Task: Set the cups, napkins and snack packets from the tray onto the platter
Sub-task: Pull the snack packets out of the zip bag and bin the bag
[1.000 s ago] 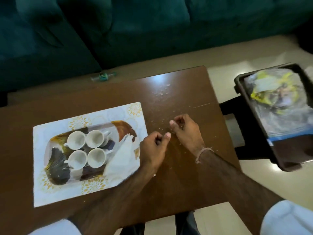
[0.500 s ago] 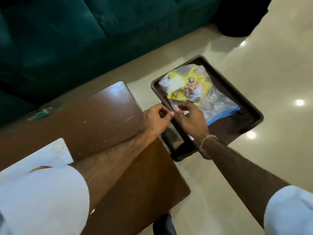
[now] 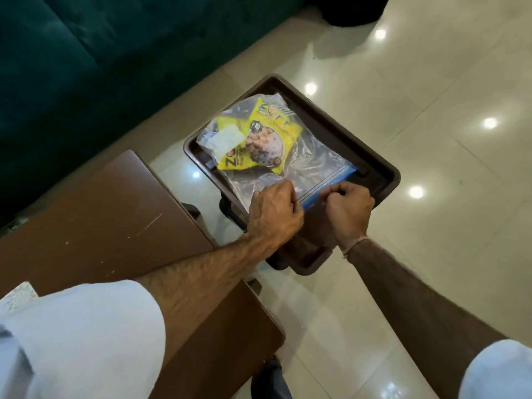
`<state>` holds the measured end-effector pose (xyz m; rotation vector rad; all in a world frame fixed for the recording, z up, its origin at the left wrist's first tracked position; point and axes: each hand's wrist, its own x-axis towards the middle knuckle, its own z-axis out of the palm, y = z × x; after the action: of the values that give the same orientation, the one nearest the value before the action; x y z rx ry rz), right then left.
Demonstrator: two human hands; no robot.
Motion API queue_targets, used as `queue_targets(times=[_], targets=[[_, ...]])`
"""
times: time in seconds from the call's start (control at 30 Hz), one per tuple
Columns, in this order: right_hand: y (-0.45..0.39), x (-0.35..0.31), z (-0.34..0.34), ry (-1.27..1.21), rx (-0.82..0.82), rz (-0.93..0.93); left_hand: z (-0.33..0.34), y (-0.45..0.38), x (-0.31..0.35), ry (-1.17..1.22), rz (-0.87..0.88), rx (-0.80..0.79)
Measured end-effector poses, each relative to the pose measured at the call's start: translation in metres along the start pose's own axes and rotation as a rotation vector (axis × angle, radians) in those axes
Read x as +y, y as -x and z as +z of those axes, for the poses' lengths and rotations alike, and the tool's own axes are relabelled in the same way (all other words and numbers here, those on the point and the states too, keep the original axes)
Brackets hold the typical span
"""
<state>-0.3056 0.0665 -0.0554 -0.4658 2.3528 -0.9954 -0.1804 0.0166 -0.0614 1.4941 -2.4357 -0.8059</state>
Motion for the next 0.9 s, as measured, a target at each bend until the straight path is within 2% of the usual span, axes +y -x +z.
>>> queue_targets(times=[0.1, 0.23, 0.37, 0.47, 0.53, 0.63, 0.77, 0.83, 0.9], targets=[[-0.001, 0.001, 0.005, -0.058, -0.009, 0.052, 0.002, 0.000, -0.002, 0.052, -0.004, 0.067], [0.003, -0.001, 0.012, -0.207, 0.123, 0.138, 0.012, -0.001, -0.001, -0.184, 0.006, -0.044], [-0.002, -0.002, 0.017, -0.472, 0.150, 0.459, 0.016, -0.009, 0.001, -0.313, -0.009, -0.122], [0.000, -0.010, 0.015, -0.839, 0.003, 0.554, 0.008, -0.010, 0.000, -0.183, 0.001, -0.104], [0.001, -0.017, 0.014, -0.948, -0.106, 0.563, 0.001, -0.008, 0.000, -0.047, 0.024, -0.047], [0.001, -0.027, 0.017, -0.936, -0.109, 0.548, -0.007, -0.008, -0.002, 0.156, -0.051, 0.034], [0.002, -0.036, 0.016, -0.785, 0.059, 0.359, -0.017, -0.011, -0.004, 0.413, -0.189, 0.177], [0.006, -0.040, 0.013, -0.827, -0.010, 0.307, -0.024, -0.011, -0.003, 0.455, -0.141, 0.259], [0.009, -0.049, 0.016, -0.885, -0.204, 0.359, -0.033, -0.010, 0.002, 0.473, -0.024, 0.309]])
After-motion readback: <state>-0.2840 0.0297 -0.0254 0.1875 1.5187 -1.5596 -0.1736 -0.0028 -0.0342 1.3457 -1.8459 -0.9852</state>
